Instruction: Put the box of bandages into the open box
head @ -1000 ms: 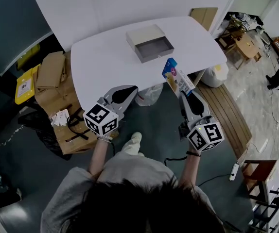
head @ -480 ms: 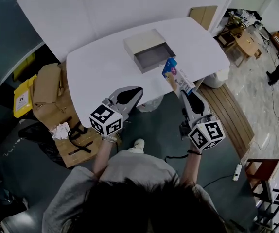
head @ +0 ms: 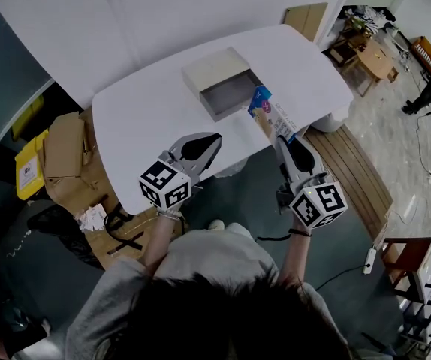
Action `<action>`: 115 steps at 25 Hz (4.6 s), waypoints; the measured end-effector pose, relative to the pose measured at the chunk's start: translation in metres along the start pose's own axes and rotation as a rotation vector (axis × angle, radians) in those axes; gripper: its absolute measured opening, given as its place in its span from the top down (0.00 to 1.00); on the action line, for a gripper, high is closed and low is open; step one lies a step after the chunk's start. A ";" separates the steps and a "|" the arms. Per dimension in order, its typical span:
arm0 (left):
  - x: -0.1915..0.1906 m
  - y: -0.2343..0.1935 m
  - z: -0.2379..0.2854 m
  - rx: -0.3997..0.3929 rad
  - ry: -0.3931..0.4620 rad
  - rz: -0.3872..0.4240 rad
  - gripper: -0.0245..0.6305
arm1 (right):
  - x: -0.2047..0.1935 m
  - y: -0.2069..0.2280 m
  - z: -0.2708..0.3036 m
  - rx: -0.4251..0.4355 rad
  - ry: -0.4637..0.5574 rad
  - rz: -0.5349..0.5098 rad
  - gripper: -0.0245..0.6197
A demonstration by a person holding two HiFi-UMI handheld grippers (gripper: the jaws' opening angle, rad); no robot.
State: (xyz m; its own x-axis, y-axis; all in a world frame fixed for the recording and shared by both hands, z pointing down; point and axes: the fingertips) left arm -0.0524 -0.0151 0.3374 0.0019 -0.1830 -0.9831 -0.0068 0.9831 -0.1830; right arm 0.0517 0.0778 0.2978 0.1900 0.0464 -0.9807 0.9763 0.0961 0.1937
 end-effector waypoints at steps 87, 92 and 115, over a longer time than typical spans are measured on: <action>-0.097 -0.181 0.090 0.496 -0.047 -0.367 0.97 | -0.144 0.109 0.263 0.601 -0.824 0.260 0.82; -0.108 -0.185 0.090 0.495 -0.059 -0.385 0.97 | -0.164 0.110 0.267 0.610 -0.919 0.275 0.82; -0.127 -0.184 0.113 0.490 -0.082 -0.435 0.97 | -0.209 0.124 0.292 0.562 -1.254 0.497 0.82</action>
State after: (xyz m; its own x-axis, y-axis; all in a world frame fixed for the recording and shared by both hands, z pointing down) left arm 0.0613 -0.1720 0.4961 -0.0221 -0.5820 -0.8129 0.4672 0.7129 -0.5230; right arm 0.1629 -0.2104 0.5189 0.1889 -0.9486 -0.2539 0.6393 -0.0775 0.7651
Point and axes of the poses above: the fingertips, and each gripper's own axes: z forward along the fingers, y to its right, x out of its top, and after that the axes turned 2 degrees about -x, right-handed
